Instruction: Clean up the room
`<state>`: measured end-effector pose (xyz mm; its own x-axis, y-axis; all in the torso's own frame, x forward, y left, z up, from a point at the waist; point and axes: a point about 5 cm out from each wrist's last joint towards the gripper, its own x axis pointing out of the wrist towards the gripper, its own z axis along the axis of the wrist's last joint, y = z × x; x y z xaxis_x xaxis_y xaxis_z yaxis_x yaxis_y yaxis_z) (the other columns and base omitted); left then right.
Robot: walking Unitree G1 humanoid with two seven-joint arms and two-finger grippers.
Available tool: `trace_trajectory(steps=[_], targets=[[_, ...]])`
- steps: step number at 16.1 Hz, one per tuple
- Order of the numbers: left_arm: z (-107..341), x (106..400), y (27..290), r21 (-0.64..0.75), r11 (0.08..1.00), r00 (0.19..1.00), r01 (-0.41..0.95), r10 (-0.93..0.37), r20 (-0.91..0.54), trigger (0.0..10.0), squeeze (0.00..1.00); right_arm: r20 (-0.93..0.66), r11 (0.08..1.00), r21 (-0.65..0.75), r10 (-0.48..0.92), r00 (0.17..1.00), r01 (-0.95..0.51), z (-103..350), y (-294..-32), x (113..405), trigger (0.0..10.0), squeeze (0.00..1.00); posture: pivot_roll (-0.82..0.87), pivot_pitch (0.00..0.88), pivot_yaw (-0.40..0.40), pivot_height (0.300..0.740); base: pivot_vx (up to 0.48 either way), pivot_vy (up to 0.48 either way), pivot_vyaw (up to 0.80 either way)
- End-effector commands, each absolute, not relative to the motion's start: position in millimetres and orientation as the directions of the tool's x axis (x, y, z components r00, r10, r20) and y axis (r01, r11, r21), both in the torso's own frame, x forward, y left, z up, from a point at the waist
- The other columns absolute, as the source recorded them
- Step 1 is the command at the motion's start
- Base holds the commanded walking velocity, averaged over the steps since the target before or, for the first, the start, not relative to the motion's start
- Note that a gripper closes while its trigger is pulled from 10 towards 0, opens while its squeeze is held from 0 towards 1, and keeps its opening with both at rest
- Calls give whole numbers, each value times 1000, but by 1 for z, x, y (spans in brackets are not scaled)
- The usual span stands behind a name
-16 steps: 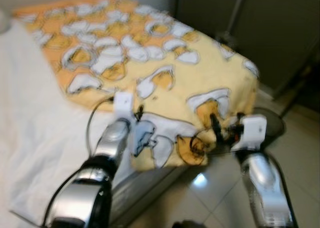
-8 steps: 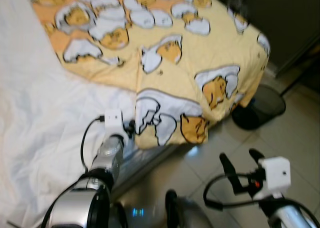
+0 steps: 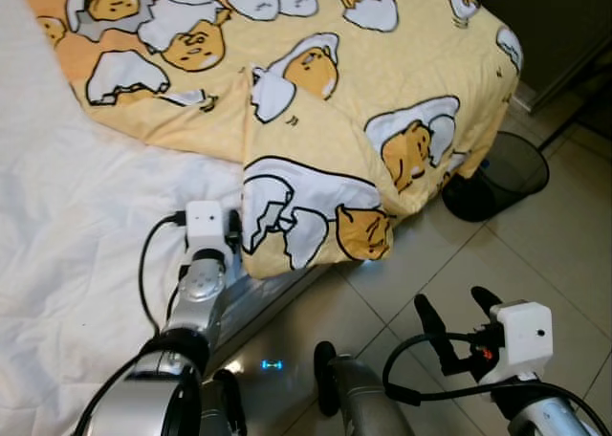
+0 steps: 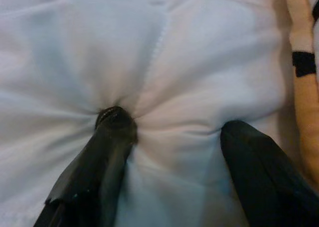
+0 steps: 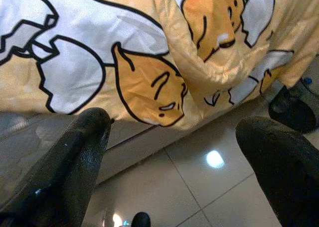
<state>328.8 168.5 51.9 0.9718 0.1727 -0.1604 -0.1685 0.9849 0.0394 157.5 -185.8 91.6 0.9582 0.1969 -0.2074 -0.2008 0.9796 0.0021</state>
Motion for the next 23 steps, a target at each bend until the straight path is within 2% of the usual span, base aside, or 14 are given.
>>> trace_trajectory(steps=[1,6,10,12,13,14,16,18,20,23], targets=[[42,319,177,-7,976,957,-218,212,-197,10000,0,-234,981,9,189,954,-192,87,-187,156,10000,0,-378,286,-45,736,0,0,0],[41,305,161,-147,975,967,-169,135,-216,10000,0,-237,981,16,192,952,-194,81,-185,159,10000,0,-342,238,-28,736,0,0,0],[86,320,135,-243,969,998,-44,29,-64,10000,0,-240,978,17,205,949,-207,77,-184,162,10000,0,-335,218,-31,736,0,0,0],[110,321,130,-161,987,998,28,-19,59,10000,0,-242,979,12,198,950,-201,76,-188,163,10000,0,-331,205,-27,736,0,0,0],[109,320,124,-103,993,995,65,-56,82,10000,0,-244,980,13,194,950,-197,74,-189,164,10000,0,-329,198,-28,736,0,0,0],[106,320,122,-105,991,995,79,-71,75,10000,0,-246,980,14,195,950,-198,73,-188,164,10000,0,-329,198,-28,736,0,0,0],[84,318,110,-104,979,984,175,-178,-19,10000,0,-241,978,18,204,949,-206,73,-184,165,10000,0,-330,192,-29,736,0,0,0],[64,315,103,-73,973,967,220,-227,-119,10000,0,-237,978,19,205,949,-207,73,-184,167,10000,0,-324,198,-33,736,0,0,0],[50,316,111,76,991,981,113,-99,-169,10000,0,-236,977,17,210,949,-212,72,-184,170,10000,0,-324,212,-38,736,0,0,0],[51,321,114,108,994,987,31,-14,-157,10000,0,-242,977,14,212,947,-215,72,-184,168,10000,0,-336,228,-38,736,0,0,0]])
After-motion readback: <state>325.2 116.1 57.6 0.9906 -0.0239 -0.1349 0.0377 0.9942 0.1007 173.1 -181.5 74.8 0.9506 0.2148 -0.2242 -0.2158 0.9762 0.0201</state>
